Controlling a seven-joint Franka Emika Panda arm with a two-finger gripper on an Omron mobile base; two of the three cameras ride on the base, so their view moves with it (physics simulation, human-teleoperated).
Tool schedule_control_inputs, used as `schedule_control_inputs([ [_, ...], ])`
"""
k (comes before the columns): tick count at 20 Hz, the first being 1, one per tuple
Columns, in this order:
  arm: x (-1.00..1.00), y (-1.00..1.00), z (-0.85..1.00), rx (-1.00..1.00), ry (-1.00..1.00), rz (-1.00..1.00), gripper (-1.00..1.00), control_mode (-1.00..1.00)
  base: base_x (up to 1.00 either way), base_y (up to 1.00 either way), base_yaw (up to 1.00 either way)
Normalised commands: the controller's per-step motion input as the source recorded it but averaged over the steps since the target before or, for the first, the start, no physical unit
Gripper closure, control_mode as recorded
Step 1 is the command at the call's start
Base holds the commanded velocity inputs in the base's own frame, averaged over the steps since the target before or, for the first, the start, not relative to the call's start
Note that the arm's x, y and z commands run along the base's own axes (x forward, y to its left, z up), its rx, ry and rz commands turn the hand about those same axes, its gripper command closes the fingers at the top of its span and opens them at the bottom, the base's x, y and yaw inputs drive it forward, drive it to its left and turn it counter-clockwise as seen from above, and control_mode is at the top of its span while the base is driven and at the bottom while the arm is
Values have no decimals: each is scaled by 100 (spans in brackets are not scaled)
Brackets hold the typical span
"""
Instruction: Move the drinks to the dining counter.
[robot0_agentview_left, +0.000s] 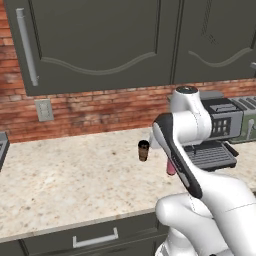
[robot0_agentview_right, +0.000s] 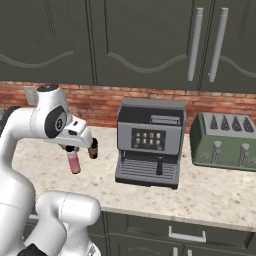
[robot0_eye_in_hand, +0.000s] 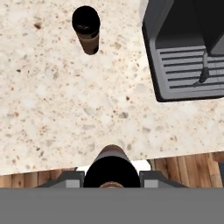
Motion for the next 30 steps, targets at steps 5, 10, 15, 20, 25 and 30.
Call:
schedule_control_inputs([
  [5,0,0,0,0,0,0,100,100,-68,1,13],
  [10,0,0,0,0,0,0,100,100,-99,71,45],
  [15,0,0,0,0,0,0,100,100,-50,100,77],
  [20,0,0,0,0,0,0,100,100,-41,100,83],
  [25,0,0,0,0,0,0,100,100,-6,88,81],
  [30,0,0,0,0,0,0,100,100,15,73,73],
])
